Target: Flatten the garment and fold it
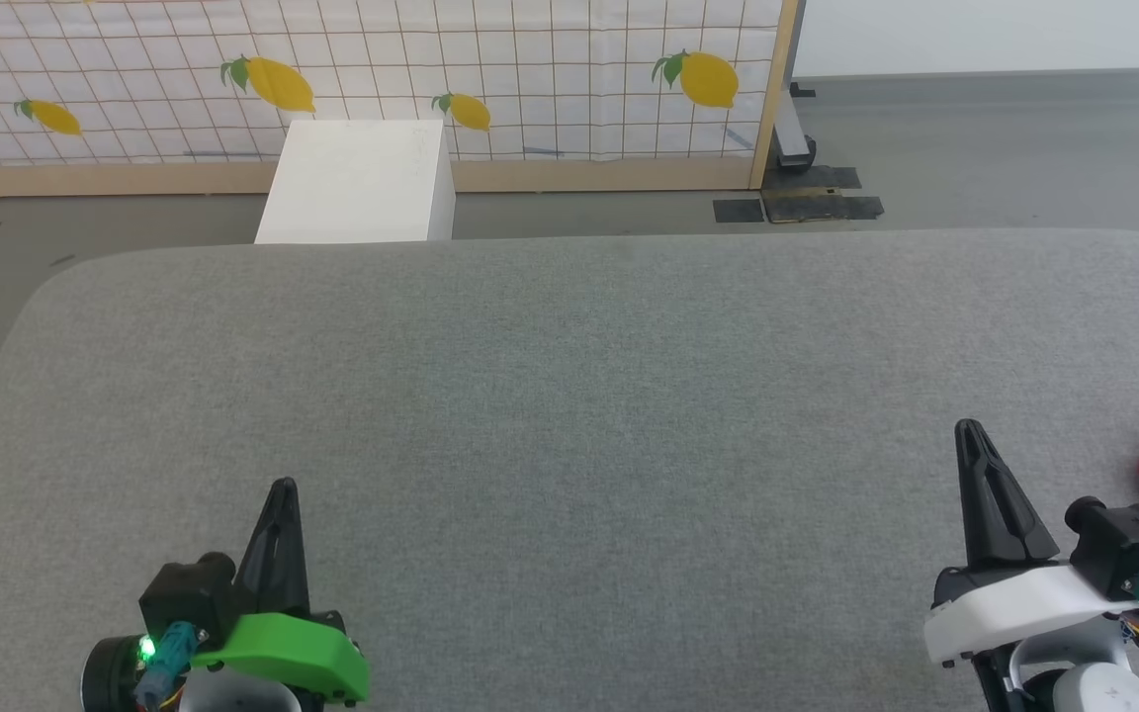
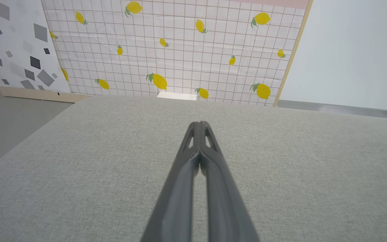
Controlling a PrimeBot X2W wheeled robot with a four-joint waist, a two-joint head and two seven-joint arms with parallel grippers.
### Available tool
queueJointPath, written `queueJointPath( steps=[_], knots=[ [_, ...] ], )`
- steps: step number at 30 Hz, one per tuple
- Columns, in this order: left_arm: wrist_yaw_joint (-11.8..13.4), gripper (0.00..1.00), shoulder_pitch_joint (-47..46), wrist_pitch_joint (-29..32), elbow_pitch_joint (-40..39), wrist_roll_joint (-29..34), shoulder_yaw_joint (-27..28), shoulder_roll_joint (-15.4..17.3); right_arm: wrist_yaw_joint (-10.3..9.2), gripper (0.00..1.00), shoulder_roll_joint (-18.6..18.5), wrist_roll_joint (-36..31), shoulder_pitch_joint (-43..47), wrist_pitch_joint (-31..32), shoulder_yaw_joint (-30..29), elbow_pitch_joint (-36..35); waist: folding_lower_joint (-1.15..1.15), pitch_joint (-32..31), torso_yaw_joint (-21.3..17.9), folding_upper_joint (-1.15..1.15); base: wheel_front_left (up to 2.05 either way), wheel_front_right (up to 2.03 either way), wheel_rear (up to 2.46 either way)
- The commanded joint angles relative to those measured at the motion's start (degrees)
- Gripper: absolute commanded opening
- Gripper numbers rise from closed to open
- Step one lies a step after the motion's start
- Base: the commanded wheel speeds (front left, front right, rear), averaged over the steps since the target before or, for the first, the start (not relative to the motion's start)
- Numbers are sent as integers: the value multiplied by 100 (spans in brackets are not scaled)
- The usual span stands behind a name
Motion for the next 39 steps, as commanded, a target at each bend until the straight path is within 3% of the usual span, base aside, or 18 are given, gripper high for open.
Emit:
queueJointPath(
  steps=[1, 39],
  knots=[
    [-49, 0, -13, 41, -26, 84, 39, -44, -1, 0, 1, -60, 11, 47, 18, -38, 0, -1, 0, 0, 0, 0, 0],
    [-217, 0, -48, 471, -193, 644, 289, -285, -4, 0, 3, -332, 39, 386, 130, -221, 0, -16, 8, 0, 0, 0, 0]
  ],
)
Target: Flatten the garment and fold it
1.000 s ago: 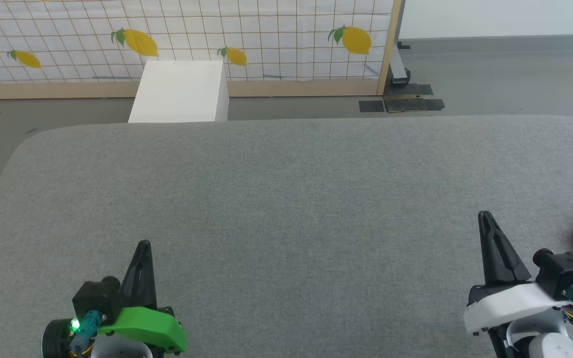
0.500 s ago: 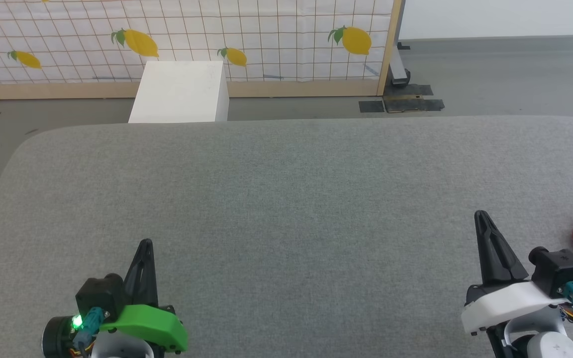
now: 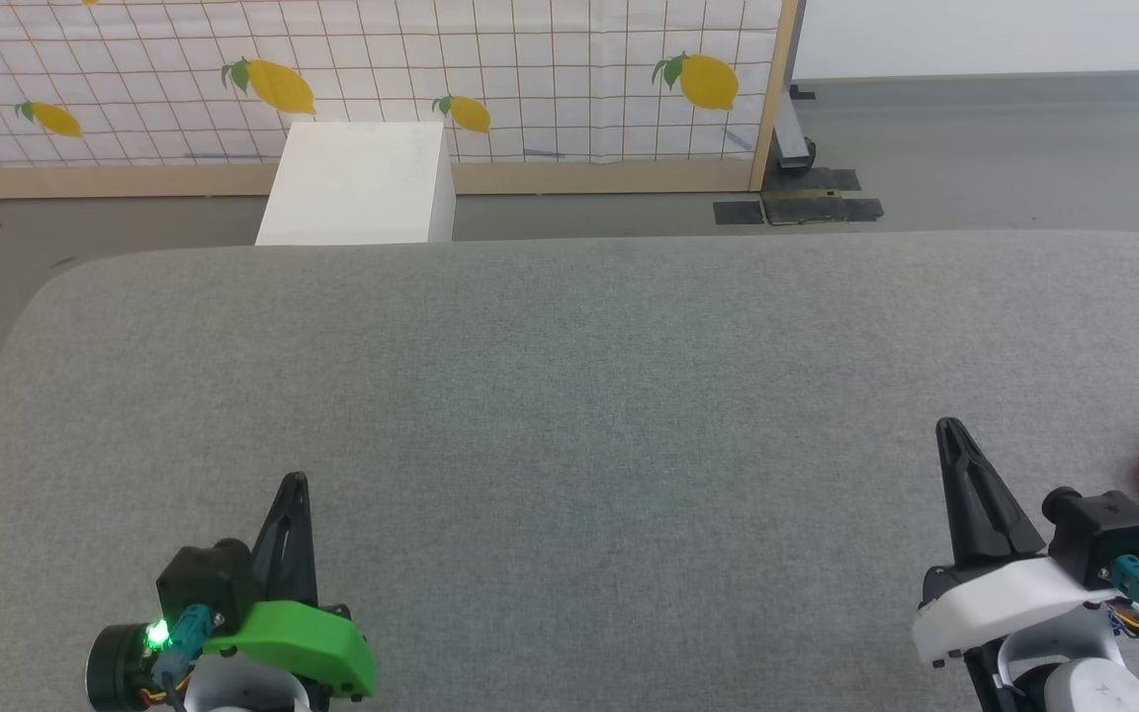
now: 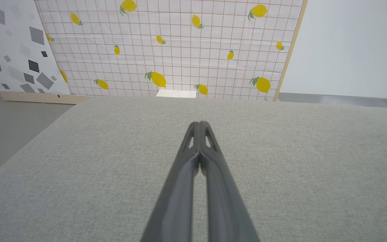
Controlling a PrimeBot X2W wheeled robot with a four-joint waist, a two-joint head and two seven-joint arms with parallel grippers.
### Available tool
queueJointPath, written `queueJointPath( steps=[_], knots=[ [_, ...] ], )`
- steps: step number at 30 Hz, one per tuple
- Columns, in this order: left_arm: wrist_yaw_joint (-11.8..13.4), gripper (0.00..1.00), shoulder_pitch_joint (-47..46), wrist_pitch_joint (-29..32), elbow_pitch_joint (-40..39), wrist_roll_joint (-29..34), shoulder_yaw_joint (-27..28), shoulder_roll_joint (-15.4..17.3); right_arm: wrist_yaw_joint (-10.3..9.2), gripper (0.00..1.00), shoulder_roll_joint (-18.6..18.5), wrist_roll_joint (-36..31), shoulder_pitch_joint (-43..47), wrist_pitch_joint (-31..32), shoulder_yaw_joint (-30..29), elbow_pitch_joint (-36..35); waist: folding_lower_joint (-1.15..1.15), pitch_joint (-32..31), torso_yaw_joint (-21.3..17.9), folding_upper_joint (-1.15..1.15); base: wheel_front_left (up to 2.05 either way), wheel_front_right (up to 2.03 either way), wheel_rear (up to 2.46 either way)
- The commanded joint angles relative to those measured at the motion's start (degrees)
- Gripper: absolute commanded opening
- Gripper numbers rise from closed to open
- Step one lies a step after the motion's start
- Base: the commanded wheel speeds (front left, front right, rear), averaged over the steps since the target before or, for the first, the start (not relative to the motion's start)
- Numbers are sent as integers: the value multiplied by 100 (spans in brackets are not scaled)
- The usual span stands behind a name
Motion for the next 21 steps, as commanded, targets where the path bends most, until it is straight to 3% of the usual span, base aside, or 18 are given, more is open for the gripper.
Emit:
queueJointPath(
  steps=[1, 21],
  knots=[
    [-31, 0, -46, 27, -22, 99, 34, -30, -4, 0, 3, -71, 40, 42, 14, -45, 0, -1, 0, 0, 0, 0, 0],
    [-120, 0, -64, 254, -110, 393, 166, -157, -5, 0, 5, -215, 55, 221, 73, -142, 0, -9, 4, 0, 0, 0, 0]
  ],
)
